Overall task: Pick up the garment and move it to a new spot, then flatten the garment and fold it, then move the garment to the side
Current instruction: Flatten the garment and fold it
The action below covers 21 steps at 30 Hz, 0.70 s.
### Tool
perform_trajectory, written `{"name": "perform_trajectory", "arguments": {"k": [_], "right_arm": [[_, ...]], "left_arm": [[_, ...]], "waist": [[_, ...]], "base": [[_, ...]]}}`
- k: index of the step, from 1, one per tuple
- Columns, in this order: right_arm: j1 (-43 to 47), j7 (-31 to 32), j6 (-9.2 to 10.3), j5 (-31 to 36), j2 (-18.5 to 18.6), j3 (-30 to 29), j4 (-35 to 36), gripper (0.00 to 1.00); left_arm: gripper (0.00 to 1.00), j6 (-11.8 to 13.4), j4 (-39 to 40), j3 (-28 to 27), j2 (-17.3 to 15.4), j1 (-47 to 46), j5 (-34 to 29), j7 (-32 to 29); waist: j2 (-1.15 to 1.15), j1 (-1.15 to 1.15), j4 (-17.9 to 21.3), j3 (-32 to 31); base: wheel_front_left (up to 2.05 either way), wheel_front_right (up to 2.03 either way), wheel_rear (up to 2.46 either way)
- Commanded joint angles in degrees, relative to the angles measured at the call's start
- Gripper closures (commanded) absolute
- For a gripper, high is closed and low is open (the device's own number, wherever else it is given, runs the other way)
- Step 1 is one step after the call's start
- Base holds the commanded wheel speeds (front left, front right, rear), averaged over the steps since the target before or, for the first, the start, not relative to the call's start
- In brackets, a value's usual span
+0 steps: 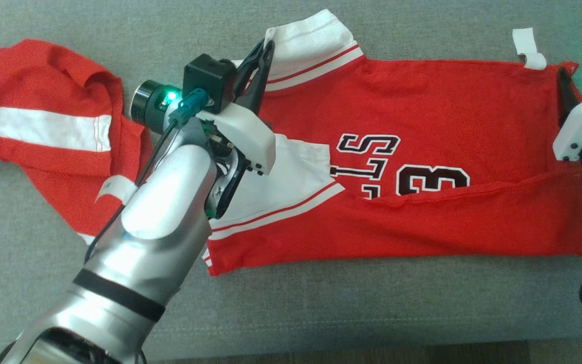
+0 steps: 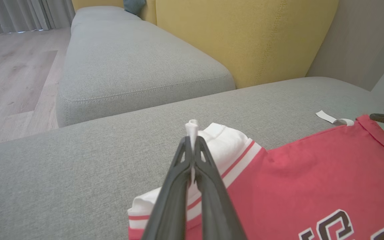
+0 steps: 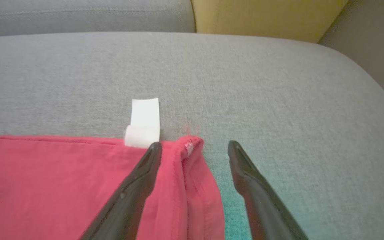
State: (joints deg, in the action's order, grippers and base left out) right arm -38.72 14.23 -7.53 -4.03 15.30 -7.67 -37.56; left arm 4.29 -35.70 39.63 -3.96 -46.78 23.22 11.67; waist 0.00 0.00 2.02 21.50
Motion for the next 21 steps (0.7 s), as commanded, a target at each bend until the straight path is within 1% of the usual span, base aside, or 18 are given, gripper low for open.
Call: {"name": "perform_trajectory", "arguments": {"k": [1,4,10,20,21], "right_arm": [[-2.0,0.3,0.04,0.7,1.0,0.3,0.4,0.0],[-3.8,0.2,0.04,2.7,1.5,-1.0,-3.5,0.0],[-6.4,-1.4,0.04,4.7,1.5,-2.5,-7.4,0.0],[-9.8,-3.5,0.04,5.8,1.2,-3.1,-12.5,0.0],[-10.1,-3.4,0.04,5.7,1.3,-2.9,-13.2,0.21]], "left_arm": [[1.0,0.6,3.0,-1.5,-1.8,-0.9,-0.5,-0.5],[1.0,1.4,6.4,-1.4,-2.9,-0.2,-0.5,-2.0],[1.0,2.3,10.2,-1.3,-4.3,0.3,-0.6,-3.7],[1.0,3.2,13.5,-1.2,-5.5,0.4,-0.5,-5.1],[1.0,3.3,13.6,-1.1,-5.6,0.3,-0.5,-5.3]], "waist": [[0.0,0.0,-0.1,0.3],[0.0,0.0,-0.3,1.0],[0.0,0.0,-0.3,2.0],[0.0,0.0,-0.3,3.4],[0.0,0.0,-0.3,3.5]], "base": [[0.0,0.0,0.0],[0.0,0.0,0.0],[0.0,0.0,0.0],[0.0,0.0,0.0],[0.0,0.0,0.0]]}}
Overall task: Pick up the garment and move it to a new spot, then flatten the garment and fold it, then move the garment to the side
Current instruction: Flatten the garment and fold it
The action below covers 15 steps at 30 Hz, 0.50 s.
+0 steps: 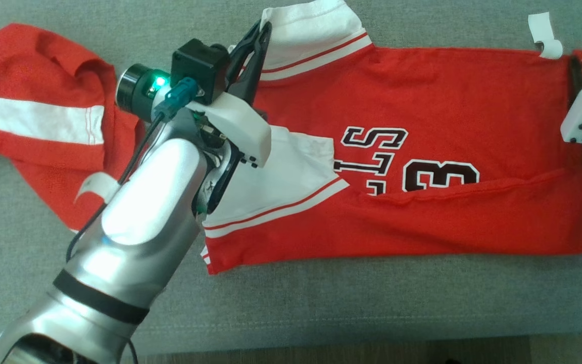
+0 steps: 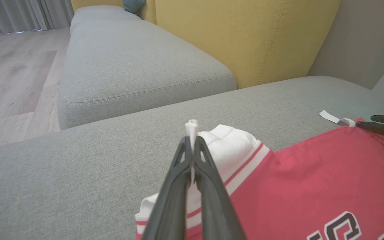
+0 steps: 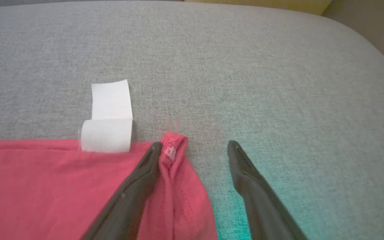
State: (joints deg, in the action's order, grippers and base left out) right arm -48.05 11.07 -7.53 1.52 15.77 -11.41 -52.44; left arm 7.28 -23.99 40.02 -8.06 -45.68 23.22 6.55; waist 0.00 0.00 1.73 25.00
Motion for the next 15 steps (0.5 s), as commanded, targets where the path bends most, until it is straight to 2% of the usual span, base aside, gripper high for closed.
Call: {"name": "perform_trajectory", "arguments": {"k": [1,2,8,15], "right_arm": [[-1.1,-0.2,0.04,0.1,0.9,0.9,1.0,0.73],[-1.3,-0.3,0.04,0.0,1.0,0.9,0.5,1.0],[-2.8,-1.6,0.04,-0.3,1.4,0.5,-1.4,1.0],[-5.8,-6.5,0.04,-0.6,0.8,-0.7,-1.0,1.0]], "left_arm": [[1.0,0.3,2.1,-1.6,-1.6,-0.9,-0.5,-0.2],[1.0,0.4,2.2,-1.6,-1.8,-1.0,-0.5,-0.3],[1.0,0.8,2.3,-2.2,-2.6,-1.8,-0.2,-0.5],[1.0,1.2,1.0,-3.8,-3.5,-4.1,0.3,0.4]], "waist": [[0.0,0.0,0.0,0.1],[0.0,0.0,0.0,0.2],[0.0,0.0,0.4,0.6],[0.0,0.0,1.4,1.0]], "base": [[0.0,0.0,0.0],[0.0,0.0,0.0],[0.0,0.0,0.0],[0.0,0.0,0.0]]}}
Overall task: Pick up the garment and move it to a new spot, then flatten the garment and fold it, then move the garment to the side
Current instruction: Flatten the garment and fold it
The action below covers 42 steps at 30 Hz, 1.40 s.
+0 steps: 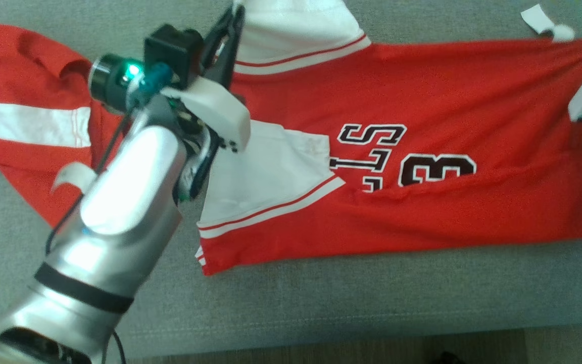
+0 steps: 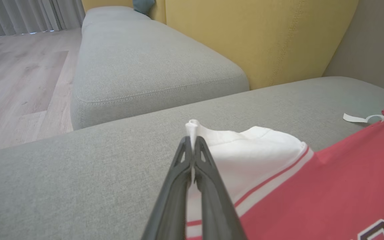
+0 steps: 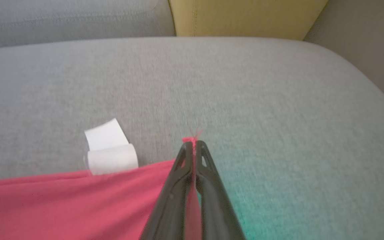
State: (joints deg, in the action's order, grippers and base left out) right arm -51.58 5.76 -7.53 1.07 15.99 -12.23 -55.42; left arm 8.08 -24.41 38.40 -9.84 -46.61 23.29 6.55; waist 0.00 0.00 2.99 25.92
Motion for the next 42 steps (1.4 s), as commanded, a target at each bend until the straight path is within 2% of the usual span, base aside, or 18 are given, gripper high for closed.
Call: {"name": "perform_trajectory", "arguments": {"k": [1,6,16,25,34,42], "right_arm": [[-2.7,-2.0,0.04,-0.2,0.5,-0.1,2.2,1.0],[-4.9,-5.4,0.04,-0.5,-0.1,-0.9,2.7,1.0],[-9.3,-13.8,0.04,-1.9,-2.3,-3.0,3.2,1.0],[-7.7,-15.6,0.04,-6.3,-3.3,-2.7,0.3,1.0],[-1.5,-14.1,0.04,-15.0,-2.5,-0.5,0.0,1.0],[6.2,-10.2,0.04,-23.4,-0.7,1.6,3.6,1.0]], "left_arm": [[1.0,0.5,1.2,-2.4,-1.8,-3.7,0.3,0.7],[1.0,0.7,-1.2,-3.6,-1.4,-6.9,0.4,2.2],[1.0,1.4,-9.7,-6.0,1.4,-14.0,0.7,6.9],[1.0,-0.6,-13.0,-4.6,3.3,-13.2,-0.3,8.3],[1.0,-1.0,-6.9,-2.3,2.3,-3.7,-1.6,8.4],[1.0,1.6,4.3,-1.3,-0.9,5.5,-1.4,7.0]], "waist": [[0.0,0.0,0.3,0.1],[0.0,0.0,0.6,0.3],[0.0,0.0,1.2,0.7],[0.0,0.0,1.2,-0.4],[0.0,0.0,0.4,-5.2],[0.0,0.0,-1.1,-10.3]], "base": [[0.0,0.0,0.0],[0.0,0.0,0.0],[0.0,0.0,0.0],[0.0,0.0,0.0],[0.0,0.0,0.0],[0.0,0.0,0.0]]}}
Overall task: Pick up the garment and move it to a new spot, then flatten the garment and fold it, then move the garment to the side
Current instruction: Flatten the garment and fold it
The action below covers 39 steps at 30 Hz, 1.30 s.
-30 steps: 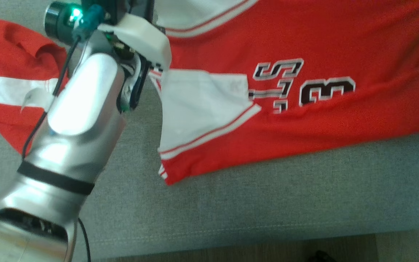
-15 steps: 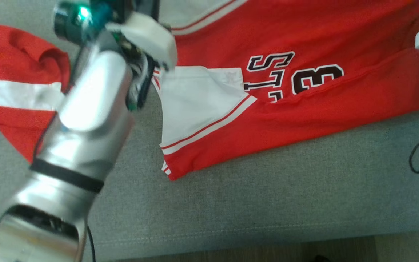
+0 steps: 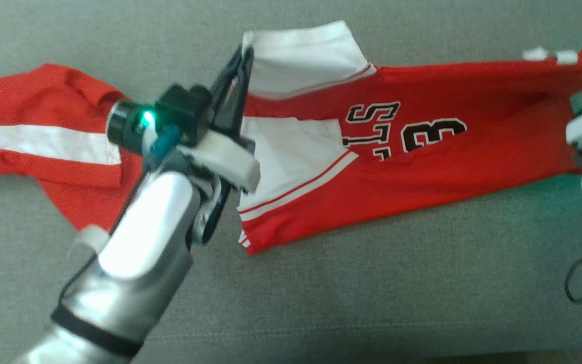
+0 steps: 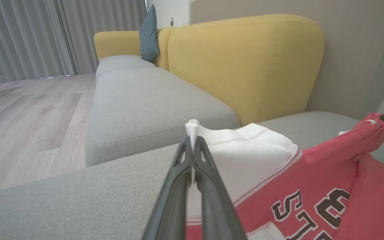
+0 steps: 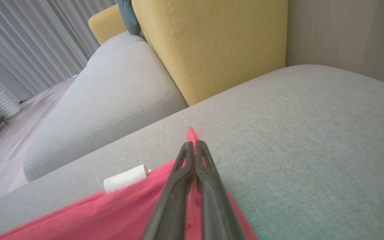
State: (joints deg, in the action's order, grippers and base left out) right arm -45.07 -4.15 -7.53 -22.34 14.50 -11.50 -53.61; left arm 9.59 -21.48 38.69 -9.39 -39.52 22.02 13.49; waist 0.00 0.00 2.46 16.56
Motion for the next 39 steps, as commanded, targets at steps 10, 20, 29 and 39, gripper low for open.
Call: {"name": "perform_trajectory", "arguments": {"k": [10,20,29,39], "right_arm": [[8.5,8.8,0.04,-2.6,4.6,3.0,4.6,1.0],[12.5,18.1,0.04,0.3,5.7,3.3,6.9,1.0],[15.2,22.3,0.04,2.8,4.8,2.8,9.1,1.0],[17.6,18.5,0.04,4.7,3.9,2.2,15.4,0.0]], "left_arm": [[1.0,0.7,12.7,4.6,-6.0,8.9,-1.4,-7.9],[1.0,0.4,13.2,8.8,-9.1,14.4,-1.6,-13.0],[1.0,-0.2,8.6,10.8,-8.5,15.7,-1.1,-14.5],[0.0,1.5,5.5,10.0,-6.7,16.4,0.2,-12.1]], "waist": [[0.0,0.0,-1.8,-4.5],[0.0,0.0,-1.2,-6.2],[0.0,0.0,-0.1,-7.2],[0.0,0.0,0.6,-8.9]], "base": [[0.0,0.0,0.0],[0.0,0.0,0.0],[0.0,0.0,0.0],[0.0,0.0,0.0]]}}
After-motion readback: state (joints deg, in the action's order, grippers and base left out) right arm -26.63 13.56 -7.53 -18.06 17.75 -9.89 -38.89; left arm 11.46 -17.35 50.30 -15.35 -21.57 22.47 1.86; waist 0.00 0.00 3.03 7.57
